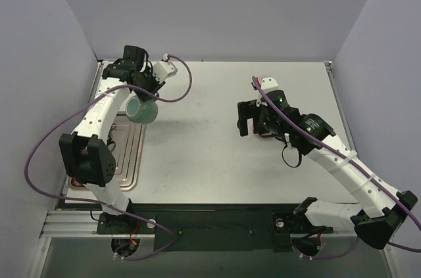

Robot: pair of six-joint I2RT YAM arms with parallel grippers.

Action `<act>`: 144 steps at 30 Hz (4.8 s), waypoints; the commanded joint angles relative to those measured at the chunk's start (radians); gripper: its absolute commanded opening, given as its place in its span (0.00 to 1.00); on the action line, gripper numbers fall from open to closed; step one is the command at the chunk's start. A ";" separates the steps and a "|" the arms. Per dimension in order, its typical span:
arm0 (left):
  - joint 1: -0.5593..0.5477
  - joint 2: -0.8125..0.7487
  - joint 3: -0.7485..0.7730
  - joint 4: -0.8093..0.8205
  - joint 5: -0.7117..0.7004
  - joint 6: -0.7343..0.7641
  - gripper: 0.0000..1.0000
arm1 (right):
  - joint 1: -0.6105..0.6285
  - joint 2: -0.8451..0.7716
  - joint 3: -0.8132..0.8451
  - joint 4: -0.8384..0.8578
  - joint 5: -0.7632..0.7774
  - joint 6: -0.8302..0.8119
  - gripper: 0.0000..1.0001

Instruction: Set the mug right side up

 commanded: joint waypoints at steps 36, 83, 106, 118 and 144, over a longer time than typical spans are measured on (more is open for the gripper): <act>-0.171 -0.395 0.067 0.254 0.721 -0.796 0.00 | 0.244 0.060 -0.196 1.125 -0.425 0.332 0.21; 0.289 -0.214 -0.429 0.024 -0.259 0.454 0.81 | -0.063 0.557 0.220 0.223 -0.207 0.149 0.76; 0.373 -0.094 -0.650 0.288 -0.262 0.632 0.63 | 0.018 0.341 0.085 0.181 -0.058 0.155 0.76; 0.364 -0.154 -0.618 0.250 -0.207 0.597 0.00 | 0.028 0.321 0.073 0.177 -0.049 0.142 0.76; 0.008 -0.433 0.073 -0.047 0.872 -0.590 0.00 | 0.314 -0.010 -0.094 0.718 -0.243 0.151 0.79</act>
